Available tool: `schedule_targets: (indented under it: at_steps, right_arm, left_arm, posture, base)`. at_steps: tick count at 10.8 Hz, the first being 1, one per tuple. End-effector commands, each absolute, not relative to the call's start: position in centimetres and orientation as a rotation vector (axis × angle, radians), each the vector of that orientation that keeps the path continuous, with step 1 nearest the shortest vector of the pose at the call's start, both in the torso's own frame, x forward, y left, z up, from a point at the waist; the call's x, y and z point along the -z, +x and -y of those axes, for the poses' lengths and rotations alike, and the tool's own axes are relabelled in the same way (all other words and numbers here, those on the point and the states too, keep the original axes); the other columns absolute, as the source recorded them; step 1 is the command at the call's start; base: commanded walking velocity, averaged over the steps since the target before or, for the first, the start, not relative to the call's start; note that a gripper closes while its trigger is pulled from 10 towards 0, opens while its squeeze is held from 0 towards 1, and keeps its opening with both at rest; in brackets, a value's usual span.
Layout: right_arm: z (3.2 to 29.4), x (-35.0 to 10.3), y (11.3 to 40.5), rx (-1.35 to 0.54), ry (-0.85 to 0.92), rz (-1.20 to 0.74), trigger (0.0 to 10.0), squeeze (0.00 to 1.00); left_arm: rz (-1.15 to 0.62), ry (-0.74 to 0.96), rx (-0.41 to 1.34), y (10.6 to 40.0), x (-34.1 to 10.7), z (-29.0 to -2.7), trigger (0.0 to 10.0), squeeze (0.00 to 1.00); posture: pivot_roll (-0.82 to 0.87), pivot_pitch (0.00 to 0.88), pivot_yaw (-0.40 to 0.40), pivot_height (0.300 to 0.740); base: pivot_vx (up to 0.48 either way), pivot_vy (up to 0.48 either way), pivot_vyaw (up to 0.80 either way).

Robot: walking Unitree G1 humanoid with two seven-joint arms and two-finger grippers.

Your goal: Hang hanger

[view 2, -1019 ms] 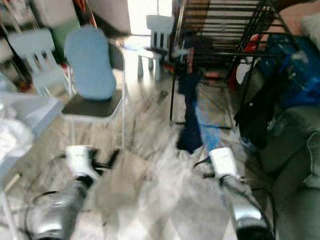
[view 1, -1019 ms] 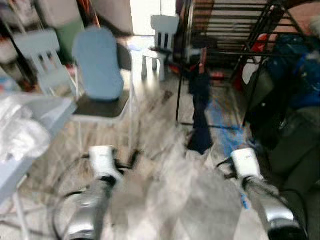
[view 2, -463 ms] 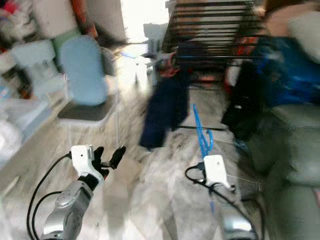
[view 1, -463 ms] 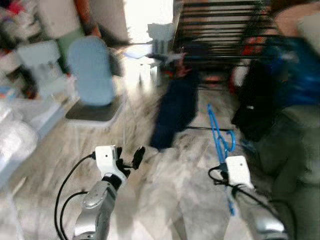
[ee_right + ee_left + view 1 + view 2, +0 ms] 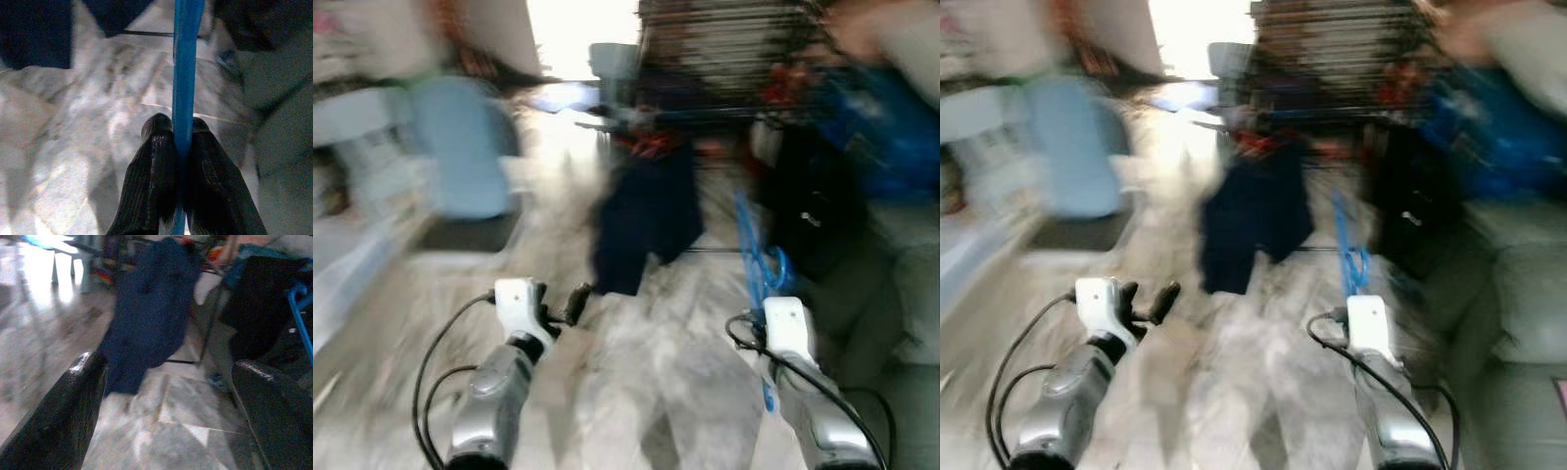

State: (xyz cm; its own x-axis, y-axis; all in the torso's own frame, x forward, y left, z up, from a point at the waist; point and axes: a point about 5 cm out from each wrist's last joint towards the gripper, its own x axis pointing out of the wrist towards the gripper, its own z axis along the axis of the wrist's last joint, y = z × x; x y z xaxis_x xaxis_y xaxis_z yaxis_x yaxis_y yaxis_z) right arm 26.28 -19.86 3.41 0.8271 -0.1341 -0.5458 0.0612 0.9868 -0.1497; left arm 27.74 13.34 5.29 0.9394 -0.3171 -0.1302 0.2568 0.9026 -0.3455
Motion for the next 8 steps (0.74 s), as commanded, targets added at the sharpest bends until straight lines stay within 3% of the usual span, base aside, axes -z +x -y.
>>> schedule_targets:
  at_steps: [1,5,8]
  right_arm:
    - [20.7,-3.4,26.2,0.127,-0.132,-0.595,10.0,0.0]
    - [20.1,-3.6,27.0,0.112,-0.117,-0.589,10.0,0.0]
    - [19.4,-3.6,27.5,0.063,-0.081,-0.609,10.0,0.0]
  left_arm:
    - [-0.177,-0.327,0.324,27.9,-5.5,-12.7,10.0,0.0]
    - [-0.173,-0.331,0.329,28.1,-5.6,-12.5,10.0,0.0]
    - [-0.167,-0.342,0.337,28.4,-6.0,-12.1,10.0,0.0]
  posture:
    - [-0.24,0.0,0.064,0.74]
    - [-0.23,0.0,0.056,0.74]
    - [-0.24,0.0,0.064,0.74]
  base:
    - [0.431,0.0,0.0]
    - [0.428,0.0,-0.13]
    - [0.304,0.371,0.0]
